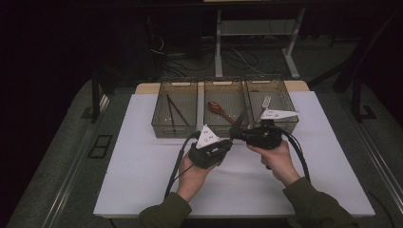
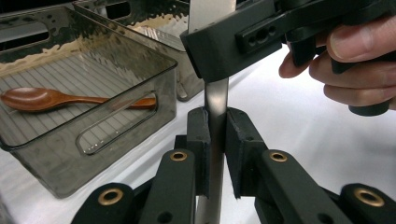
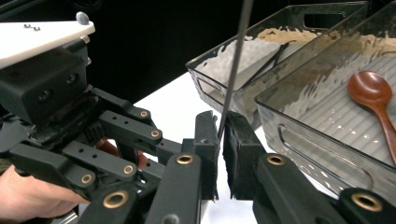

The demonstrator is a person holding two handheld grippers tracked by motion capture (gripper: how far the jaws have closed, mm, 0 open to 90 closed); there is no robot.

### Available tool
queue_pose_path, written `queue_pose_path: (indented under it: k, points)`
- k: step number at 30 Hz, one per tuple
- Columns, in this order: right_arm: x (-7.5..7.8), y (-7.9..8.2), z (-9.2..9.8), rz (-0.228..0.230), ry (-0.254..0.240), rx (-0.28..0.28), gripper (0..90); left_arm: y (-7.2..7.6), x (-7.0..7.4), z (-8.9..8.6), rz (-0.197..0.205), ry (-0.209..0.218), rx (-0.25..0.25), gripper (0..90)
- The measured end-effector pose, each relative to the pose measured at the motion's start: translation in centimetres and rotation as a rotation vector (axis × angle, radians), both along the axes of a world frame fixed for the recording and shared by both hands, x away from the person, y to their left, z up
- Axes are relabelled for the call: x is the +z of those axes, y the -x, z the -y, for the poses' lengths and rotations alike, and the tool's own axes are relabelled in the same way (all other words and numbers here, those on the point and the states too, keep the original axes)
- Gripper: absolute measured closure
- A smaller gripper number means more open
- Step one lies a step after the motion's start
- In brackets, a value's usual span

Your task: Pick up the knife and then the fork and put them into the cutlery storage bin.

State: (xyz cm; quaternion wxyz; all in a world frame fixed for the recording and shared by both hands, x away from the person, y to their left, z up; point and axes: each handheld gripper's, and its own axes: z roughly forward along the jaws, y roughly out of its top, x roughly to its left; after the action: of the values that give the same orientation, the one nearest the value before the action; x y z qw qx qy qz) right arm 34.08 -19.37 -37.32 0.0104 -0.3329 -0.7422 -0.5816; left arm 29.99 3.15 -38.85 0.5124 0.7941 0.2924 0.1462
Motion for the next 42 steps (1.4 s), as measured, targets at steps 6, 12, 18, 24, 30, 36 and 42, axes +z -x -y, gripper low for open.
queue_pose_path:
  k: [6,12,18,24,30,36,42]
  points:
    - [0.2,0.0,-0.4,0.019,-0.002,0.002,87.3,-0.1,0.0,-0.2,0.003,0.012,0.005,79.6]
    - [0.5,0.0,-0.4,0.037,0.023,0.000,87.4,-0.3,-0.1,-0.7,0.015,0.012,-0.023,69.4]
    - [0.7,-0.2,0.6,0.046,0.071,-0.030,87.4,-0.3,-0.6,-2.6,-0.003,0.023,-0.036,54.5]
    - [1.0,-0.5,2.3,0.061,0.112,-0.070,87.4,0.0,-1.3,-5.0,-0.033,0.014,-0.084,45.4]
    - [1.6,-0.9,4.5,0.061,0.131,-0.115,87.4,0.4,-2.0,-7.4,-0.062,0.005,-0.114,36.2]
    - [2.4,-1.4,6.5,0.056,0.171,-0.145,87.4,1.2,-2.7,-9.5,-0.072,0.010,-0.113,26.7]
    - [4.0,-1.8,9.2,0.061,0.202,-0.180,87.5,1.8,-3.7,-11.6,-0.058,0.006,-0.095,16.4]
